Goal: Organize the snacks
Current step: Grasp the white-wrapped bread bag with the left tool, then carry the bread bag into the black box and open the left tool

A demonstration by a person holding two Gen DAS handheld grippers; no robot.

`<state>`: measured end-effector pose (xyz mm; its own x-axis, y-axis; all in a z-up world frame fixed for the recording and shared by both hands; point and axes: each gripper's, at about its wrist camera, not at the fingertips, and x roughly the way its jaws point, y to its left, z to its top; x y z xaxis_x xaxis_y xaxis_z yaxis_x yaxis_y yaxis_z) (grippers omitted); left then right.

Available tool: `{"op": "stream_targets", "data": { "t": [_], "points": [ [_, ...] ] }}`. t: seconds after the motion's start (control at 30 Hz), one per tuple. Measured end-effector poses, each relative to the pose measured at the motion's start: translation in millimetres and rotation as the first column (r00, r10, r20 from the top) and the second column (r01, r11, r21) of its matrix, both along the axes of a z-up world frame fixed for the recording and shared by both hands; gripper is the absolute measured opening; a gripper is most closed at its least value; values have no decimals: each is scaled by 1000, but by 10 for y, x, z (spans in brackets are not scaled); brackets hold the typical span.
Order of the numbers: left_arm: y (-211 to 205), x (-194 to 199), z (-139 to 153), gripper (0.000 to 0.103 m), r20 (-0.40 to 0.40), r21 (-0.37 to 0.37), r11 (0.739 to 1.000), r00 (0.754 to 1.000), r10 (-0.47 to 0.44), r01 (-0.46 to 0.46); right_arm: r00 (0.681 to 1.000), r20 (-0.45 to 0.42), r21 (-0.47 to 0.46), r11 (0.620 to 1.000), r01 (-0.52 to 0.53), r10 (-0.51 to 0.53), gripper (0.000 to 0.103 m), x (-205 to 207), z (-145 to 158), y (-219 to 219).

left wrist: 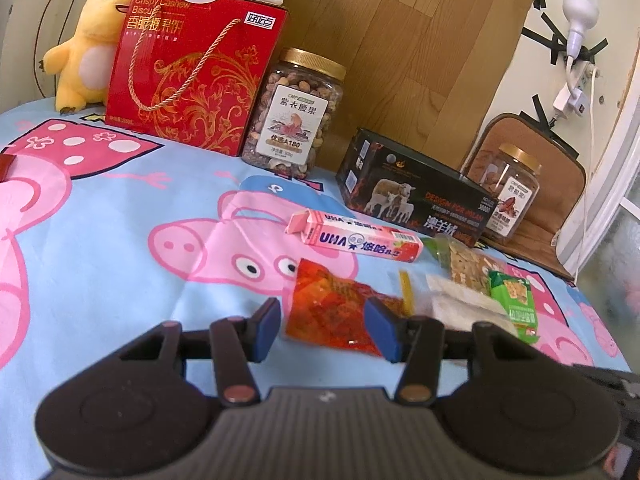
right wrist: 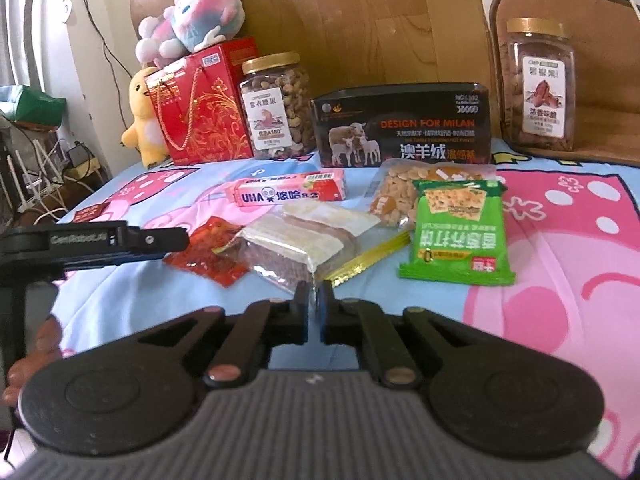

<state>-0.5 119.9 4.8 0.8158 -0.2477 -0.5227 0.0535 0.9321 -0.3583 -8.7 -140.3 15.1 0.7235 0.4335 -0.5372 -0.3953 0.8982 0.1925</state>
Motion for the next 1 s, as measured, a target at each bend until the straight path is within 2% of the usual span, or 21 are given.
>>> {"op": "stream_targets", "data": {
  "t": [0.1, 0.2, 0.27, 0.3, 0.37, 0.4, 0.43, 0.47, 0.6, 0.7, 0.77, 0.8, 0.87, 0.93, 1.0],
  "points": [
    [-5, -31, 19, 47, 26, -12, 999, 999, -35, 35, 1000, -4, 0, 1000, -3, 3, 6, -152, 25, -128],
    [-57, -43, 50, 53, 35, -9, 997, 996, -80, 80, 999, -17, 12, 999, -41, 42, 7, -301, 44, -294],
    [-130, -39, 70, 53, 24, -21, 992, 992, -122, 122, 997, -35, 46, 997, -67, 68, 13, -367, 50, -407],
    [-180, -23, 71, 53, 9, -46, 987, 988, -154, 154, 997, -44, 61, 996, -67, 70, 19, -383, 49, -449],
    [-326, 41, 60, 58, -32, -90, 970, 972, -231, 228, 996, -62, 94, 994, -59, 65, 60, -372, 41, -528],
    [-400, 73, 57, 61, -51, -92, 964, 965, -256, 251, 995, -71, 116, 992, -58, 66, 65, -341, 33, -563],
    [-482, 104, 60, 68, -68, -84, 960, 959, -274, 268, 995, -78, 127, 990, -56, 67, 69, -316, 34, -579],
    [-558, 140, 67, 78, -81, -73, 956, 954, -289, 284, 994, -82, 129, 990, -56, 67, 69, -282, 38, -581],
    [-752, 297, 96, 80, -112, -79, 941, 935, -336, 329, 991, -56, 38, 992, -117, 119, 70, -159, 46, -456],
    [-871, 357, 44, 74, -136, -66, 941, 931, -337, 331, 987, -41, -61, 985, -160, 158, 70, -58, -26, -297],
    [-930, 326, 28, 61, -125, -52, 939, 931, -343, 339, 985, -4, -117, 978, -172, 172, 71, -45, -66, -174],
    [-938, 306, 30, 61, -121, -64, 935, 928, -353, 348, 983, 9, -133, 975, -179, 182, 69, -44, -77, -128],
    [-950, 280, 74, 57, -115, -68, 933, 926, -359, 353, 982, 33, -158, 971, -177, 185, 55, -65, -85, -35],
    [-918, 234, 142, 57, -107, -54, 937, 931, -349, 345, 980, 43, -152, 971, -184, 192, 52, -82, -59, -16],
    [-838, 211, 231, 57, -86, -87, 936, 934, -347, 340, 980, 55, -111, 976, -185, 192, 51, -93, -7, -62]
  ]
}}
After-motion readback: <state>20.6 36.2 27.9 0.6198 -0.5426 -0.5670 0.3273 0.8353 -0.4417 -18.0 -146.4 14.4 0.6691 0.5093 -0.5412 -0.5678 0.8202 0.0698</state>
